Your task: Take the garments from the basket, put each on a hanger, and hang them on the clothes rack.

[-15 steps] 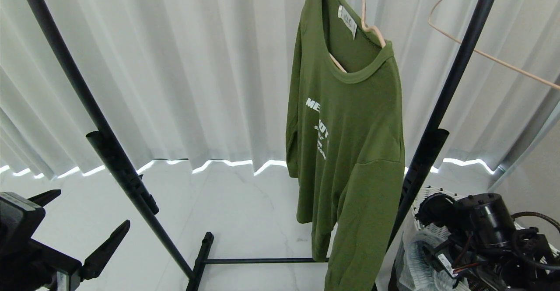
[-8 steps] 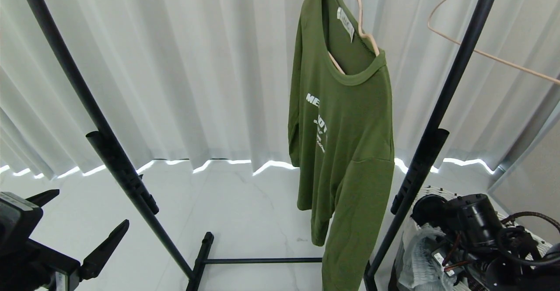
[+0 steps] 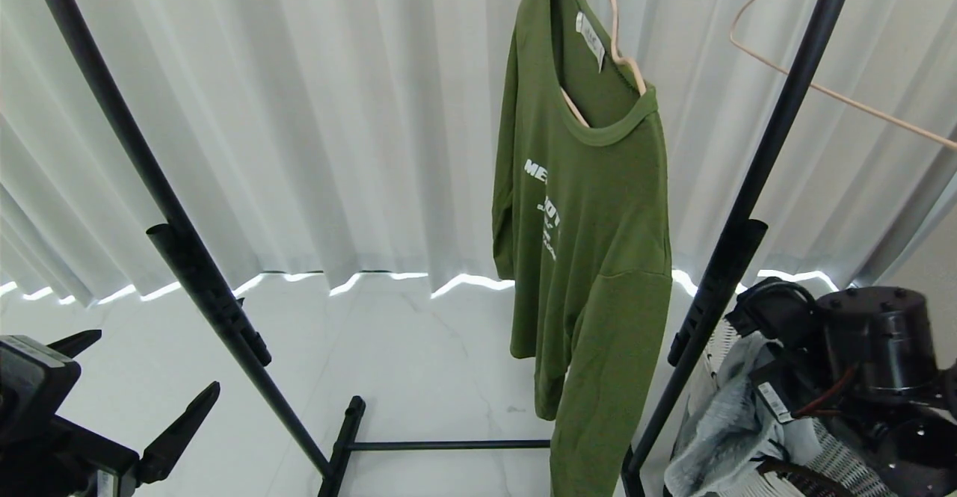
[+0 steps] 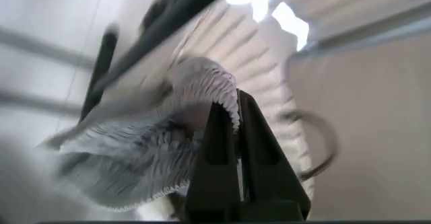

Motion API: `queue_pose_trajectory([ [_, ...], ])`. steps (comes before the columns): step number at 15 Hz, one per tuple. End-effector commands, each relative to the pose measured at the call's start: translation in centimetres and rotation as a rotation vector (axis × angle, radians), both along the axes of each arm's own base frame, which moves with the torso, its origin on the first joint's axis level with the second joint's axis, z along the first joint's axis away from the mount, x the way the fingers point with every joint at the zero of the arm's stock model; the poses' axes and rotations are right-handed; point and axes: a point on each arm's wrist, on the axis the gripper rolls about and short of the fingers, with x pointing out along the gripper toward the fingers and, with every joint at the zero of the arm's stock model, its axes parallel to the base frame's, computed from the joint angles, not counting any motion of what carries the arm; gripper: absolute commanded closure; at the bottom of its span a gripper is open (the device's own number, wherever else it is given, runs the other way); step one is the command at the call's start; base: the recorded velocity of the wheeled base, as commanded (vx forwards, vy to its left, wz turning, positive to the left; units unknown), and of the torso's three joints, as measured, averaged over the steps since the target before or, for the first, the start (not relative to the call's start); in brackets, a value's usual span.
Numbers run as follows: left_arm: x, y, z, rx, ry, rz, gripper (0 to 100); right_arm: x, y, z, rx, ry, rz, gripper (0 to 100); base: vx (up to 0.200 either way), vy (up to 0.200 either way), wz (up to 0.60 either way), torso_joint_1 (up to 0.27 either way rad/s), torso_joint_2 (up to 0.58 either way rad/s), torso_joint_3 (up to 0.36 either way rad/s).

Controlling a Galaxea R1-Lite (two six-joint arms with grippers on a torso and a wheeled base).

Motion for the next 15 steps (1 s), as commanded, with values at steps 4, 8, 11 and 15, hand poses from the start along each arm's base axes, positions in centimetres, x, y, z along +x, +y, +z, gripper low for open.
queue_pose_trajectory([
  [4,-0.4,0.1,0.2,0.015,-0.025,0.000,0,-5.6,0.0,7.0,0.018,-0.258,0.190,100,-0.200,0.000,0.00,0.006,0.00,0.001],
  [8,-1.1,0.2,0.1,0.024,-0.047,-0.002,0,-7.0,0.4,8.6,-0.028,-0.312,0.281,100,-0.200,0.000,0.00,0.002,0.00,0.002],
  [11,-1.6,0.2,-0.2,0.028,-0.054,-0.002,0,-7.5,1.2,9.8,0.001,-0.343,0.318,100,-0.200,0.000,0.00,0.002,0.00,0.001],
  [15,-2.0,0.2,-0.4,0.024,-0.063,-0.012,0,-7.4,1.7,10.3,0.002,-0.353,0.326,100,-0.050,0.000,0.00,-0.001,0.00,0.003],
])
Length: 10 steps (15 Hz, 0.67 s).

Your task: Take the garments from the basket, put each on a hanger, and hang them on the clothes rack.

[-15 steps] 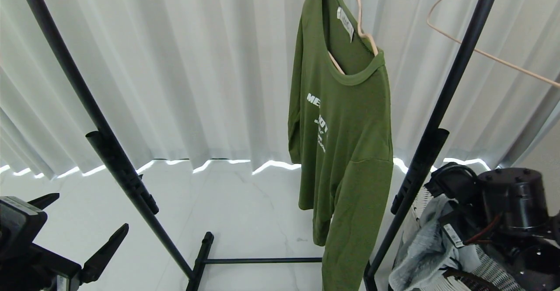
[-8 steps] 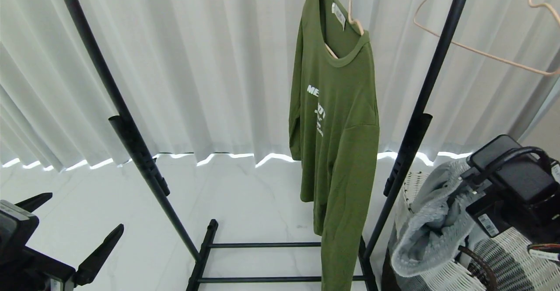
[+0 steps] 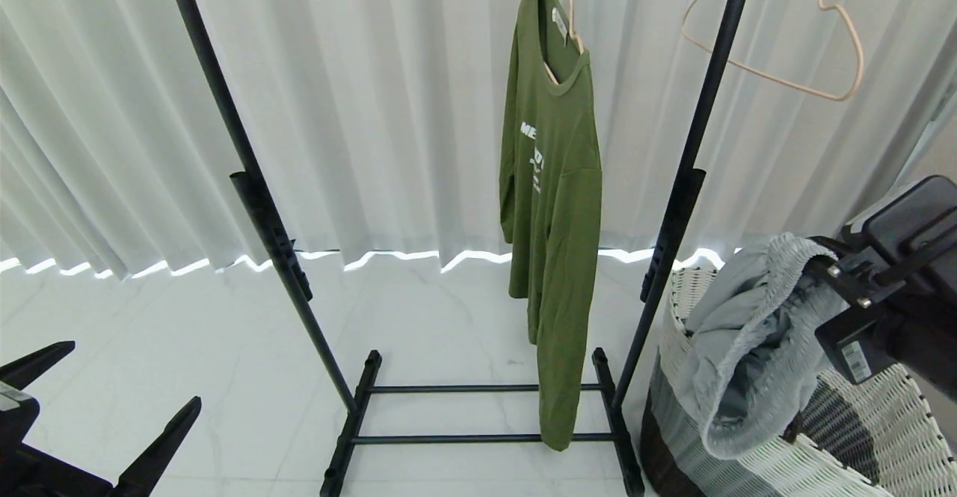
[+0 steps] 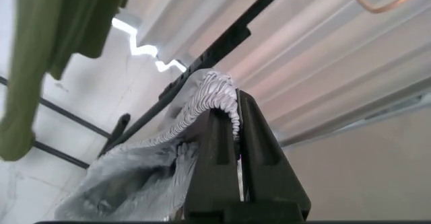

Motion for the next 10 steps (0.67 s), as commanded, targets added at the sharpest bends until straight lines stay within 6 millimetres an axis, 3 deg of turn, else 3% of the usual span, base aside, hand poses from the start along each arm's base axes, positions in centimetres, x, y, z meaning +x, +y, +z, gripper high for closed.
queue_pose_trajectory([
  [1,-0.11,0.02,0.07,0.003,-0.008,0.005,0,0.06,0.17,0.02,-0.002,0.001,0.003,100,0.000,0.000,0.00,0.000,0.00,0.000],
  [10,0.53,-0.14,0.02,0.003,0.022,-0.013,0,0.63,0.95,0.74,0.010,-0.007,0.005,100,0.000,0.200,0.00,0.005,0.00,0.003],
])
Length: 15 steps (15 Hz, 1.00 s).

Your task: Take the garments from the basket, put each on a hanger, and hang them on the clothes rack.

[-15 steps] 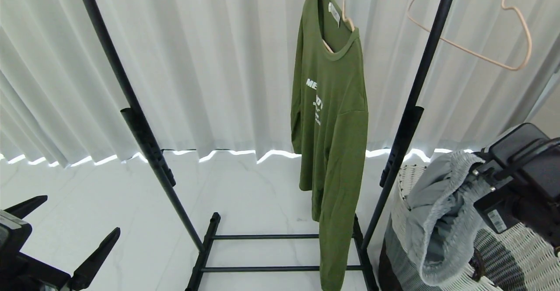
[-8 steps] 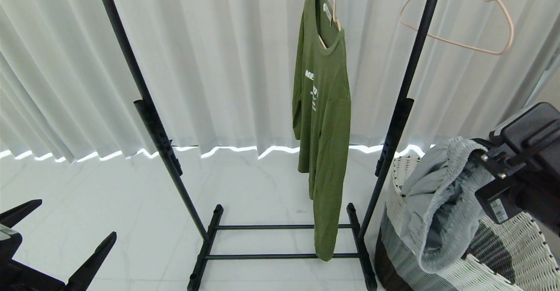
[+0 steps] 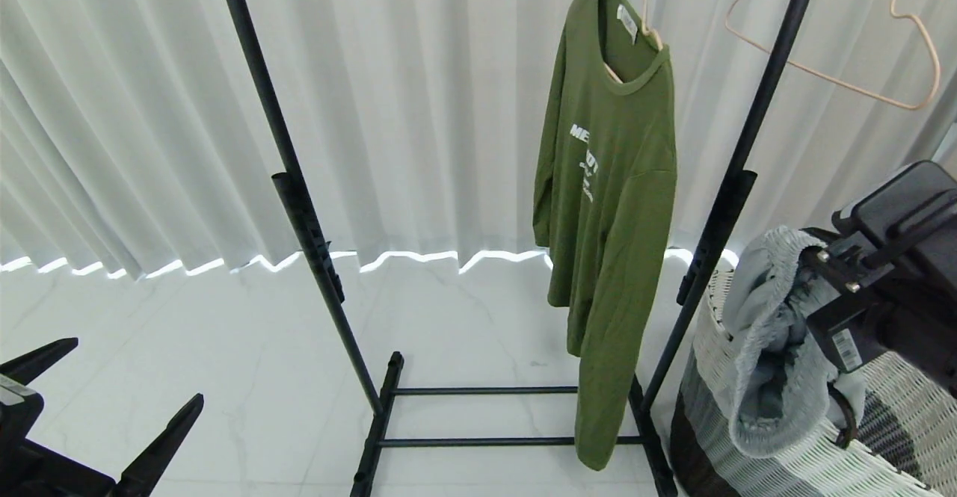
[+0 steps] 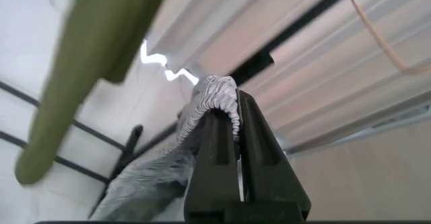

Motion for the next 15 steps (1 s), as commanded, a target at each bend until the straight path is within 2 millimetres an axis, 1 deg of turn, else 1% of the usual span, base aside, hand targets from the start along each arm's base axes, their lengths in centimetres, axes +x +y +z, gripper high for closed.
queue_pose_trajectory([
  [1,0.5,-0.2,-0.3,0.002,0.033,-0.030,0,0.5,0.7,0.5,0.008,-0.005,0.001,100,0.000,0.200,0.00,0.002,0.01,0.007],
  [2,0.7,-0.4,-0.7,0.000,0.064,-0.079,0,0.8,1.1,0.7,0.009,-0.004,0.001,100,0.000,0.200,0.00,0.002,0.00,0.002],
  [3,0.8,-0.6,-1.2,-0.005,0.096,-0.132,0,1.0,1.4,0.9,0.014,-0.008,0.001,100,0.000,0.000,0.00,0.000,0.00,0.000],
  [5,1.4,-1.0,-1.3,-0.017,0.132,-0.250,0,1.3,1.8,1.6,0.028,-0.018,0.001,100,0.000,0.000,0.00,0.000,0.00,0.000],
  [6,1.7,-1.2,-1.3,-0.019,0.140,-0.280,0,1.4,1.9,1.7,0.032,-0.021,0.001,100,0.000,0.000,0.00,0.000,0.00,0.000],
  [7,2.5,-2.2,-0.9,-0.037,0.164,-0.380,0,1.5,2.0,2.1,0.042,-0.028,0.001,100,0.000,0.000,0.00,0.000,0.00,0.000],
  [9,4.0,-4.3,0.0,-0.127,0.222,-0.484,0,1.5,2.0,2.3,0.048,-0.032,0.001,100,0.000,0.000,0.00,0.000,0.00,0.000],
  [11,5.6,-7.6,1.0,-0.255,0.310,-0.597,0,1.3,2.4,3.2,0.077,-0.050,0.020,100,0.000,0.000,0.00,0.000,0.00,0.000],
  [12,6.4,-9.6,1.4,-0.300,0.360,-0.652,0,1.1,2.8,3.7,0.106,-0.054,0.039,100,0.000,0.000,0.00,0.000,0.00,0.000],
  [14,7.1,-14.0,1.2,-0.397,0.503,-0.736,0,0.4,3.7,4.3,0.200,-0.045,0.091,100,0.000,0.000,0.00,0.000,0.00,0.000],
  [15,6.9,-16.3,0.9,-0.455,0.583,-0.761,0,0.0,4.1,4.3,0.215,-0.039,0.117,100,0.000,0.000,0.00,0.000,0.00,0.000],
])
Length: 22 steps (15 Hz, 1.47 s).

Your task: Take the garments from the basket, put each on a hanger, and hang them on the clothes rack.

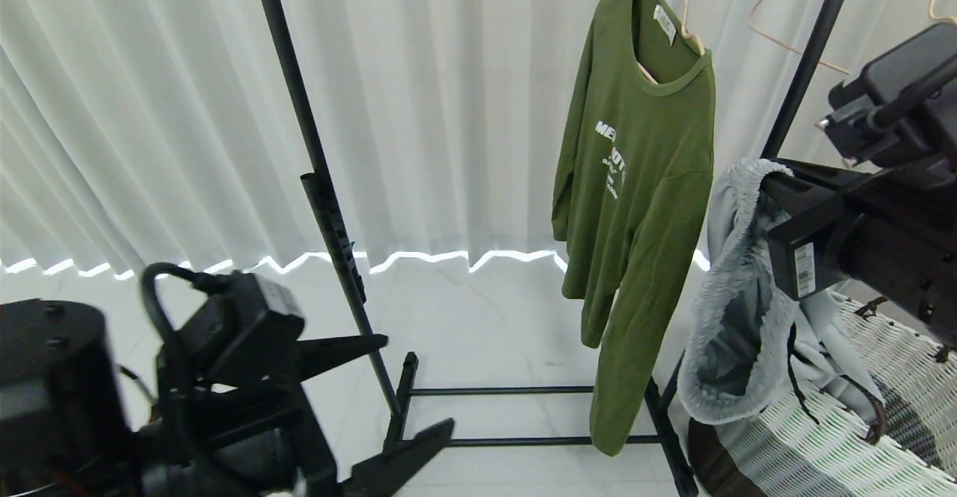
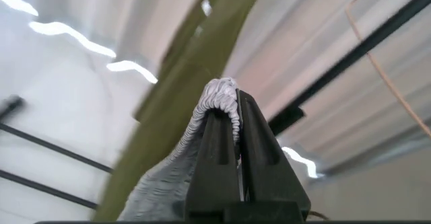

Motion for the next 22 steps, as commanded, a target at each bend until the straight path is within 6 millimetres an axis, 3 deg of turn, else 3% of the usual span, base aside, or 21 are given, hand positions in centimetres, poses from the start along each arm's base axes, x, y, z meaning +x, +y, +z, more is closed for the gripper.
queue_pose_trajectory([
  [1,0.6,-7.3,-1.1,-0.037,0.219,-0.097,0,-0.9,0.9,0.1,0.020,0.003,0.057,100,0.000,0.000,0.00,0.000,0.00,0.000],
  [5,0.4,-14.7,-2.2,-0.118,0.345,0.091,0,-1.5,1.6,0.6,0.122,0.026,0.106,100,0.000,0.000,0.00,0.000,0.00,0.000],
  [8,1.0,-17.7,-3.9,-0.091,0.379,0.080,0,-2.0,1.6,0.7,0.147,0.031,0.127,100,0.000,0.000,0.00,0.000,0.00,0.000],
  [15,2.9,-20.3,-5.8,-0.136,0.458,0.158,0,-3.4,2.3,0.7,0.181,0.050,0.203,100,0.000,0.000,0.00,0.000,0.00,0.000],
  [22,4.2,-20.6,-8.6,-0.088,0.478,0.249,0,-3.5,1.9,1.0,0.192,0.043,0.204,100,0.000,0.000,0.00,0.000,0.00,0.000],
])
